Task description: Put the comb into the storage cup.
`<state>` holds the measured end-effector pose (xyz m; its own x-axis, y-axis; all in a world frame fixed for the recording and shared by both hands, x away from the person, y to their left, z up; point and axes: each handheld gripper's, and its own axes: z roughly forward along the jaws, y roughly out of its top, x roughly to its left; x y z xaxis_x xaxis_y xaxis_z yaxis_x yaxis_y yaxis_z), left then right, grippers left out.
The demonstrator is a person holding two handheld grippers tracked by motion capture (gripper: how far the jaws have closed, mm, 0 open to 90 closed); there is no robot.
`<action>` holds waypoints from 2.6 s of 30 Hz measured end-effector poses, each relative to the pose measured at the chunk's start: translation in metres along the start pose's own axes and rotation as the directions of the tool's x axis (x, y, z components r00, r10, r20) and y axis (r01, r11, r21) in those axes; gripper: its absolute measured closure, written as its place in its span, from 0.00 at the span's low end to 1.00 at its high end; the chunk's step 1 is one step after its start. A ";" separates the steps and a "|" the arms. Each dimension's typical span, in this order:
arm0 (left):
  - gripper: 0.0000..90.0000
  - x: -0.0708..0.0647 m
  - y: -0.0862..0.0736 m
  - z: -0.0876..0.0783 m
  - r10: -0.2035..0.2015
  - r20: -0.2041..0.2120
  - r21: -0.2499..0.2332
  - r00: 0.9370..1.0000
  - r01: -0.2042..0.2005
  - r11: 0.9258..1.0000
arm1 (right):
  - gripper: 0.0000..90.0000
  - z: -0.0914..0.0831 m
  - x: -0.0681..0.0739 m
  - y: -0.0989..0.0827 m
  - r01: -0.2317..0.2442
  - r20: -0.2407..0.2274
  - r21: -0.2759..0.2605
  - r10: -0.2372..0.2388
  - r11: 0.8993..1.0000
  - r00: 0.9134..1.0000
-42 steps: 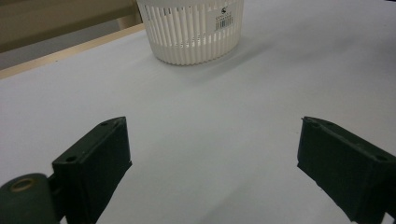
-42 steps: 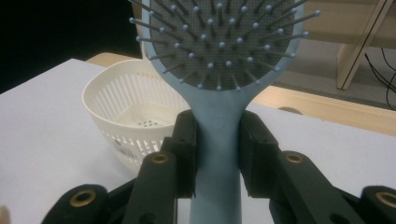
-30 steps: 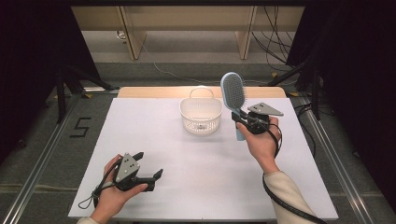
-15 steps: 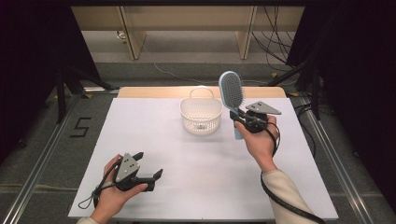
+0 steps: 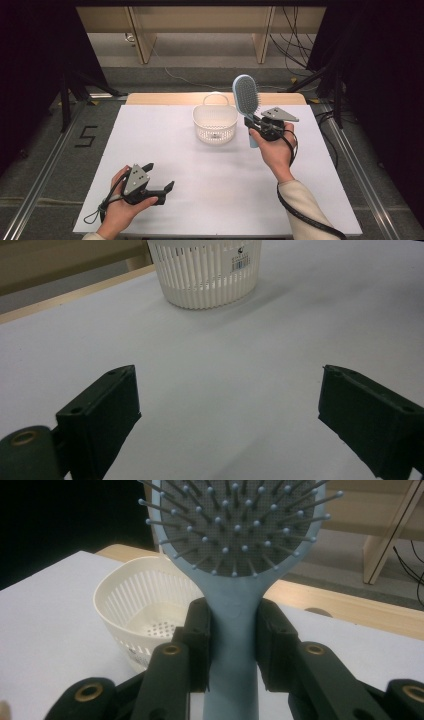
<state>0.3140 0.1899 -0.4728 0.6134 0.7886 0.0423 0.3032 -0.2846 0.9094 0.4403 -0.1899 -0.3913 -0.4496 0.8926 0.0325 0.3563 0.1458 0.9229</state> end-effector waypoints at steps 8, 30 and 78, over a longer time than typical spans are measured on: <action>0.10 0.000 0.000 0.000 -0.002 0.002 -0.001 1.000 0.002 1.000 | 0.78 0.003 0.002 0.001 0.003 -0.004 -0.002 -0.003 1.000 1.000; 0.10 0.001 0.000 0.000 -0.004 0.001 -0.004 1.000 0.004 1.000 | 0.78 0.008 0.004 0.006 -0.007 0.001 -0.018 0.007 1.000 1.000; 0.10 0.001 0.000 0.000 -0.003 0.000 -0.005 1.000 0.003 1.000 | 0.78 0.023 0.011 0.021 0.011 0.002 -0.037 -0.011 0.999 1.000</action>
<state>0.3145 0.1907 -0.4726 0.6126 0.7894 0.0395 0.3017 -0.2797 0.9115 0.4616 -0.1668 -0.3808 -0.4519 0.8918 0.0218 0.3204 0.1395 0.9369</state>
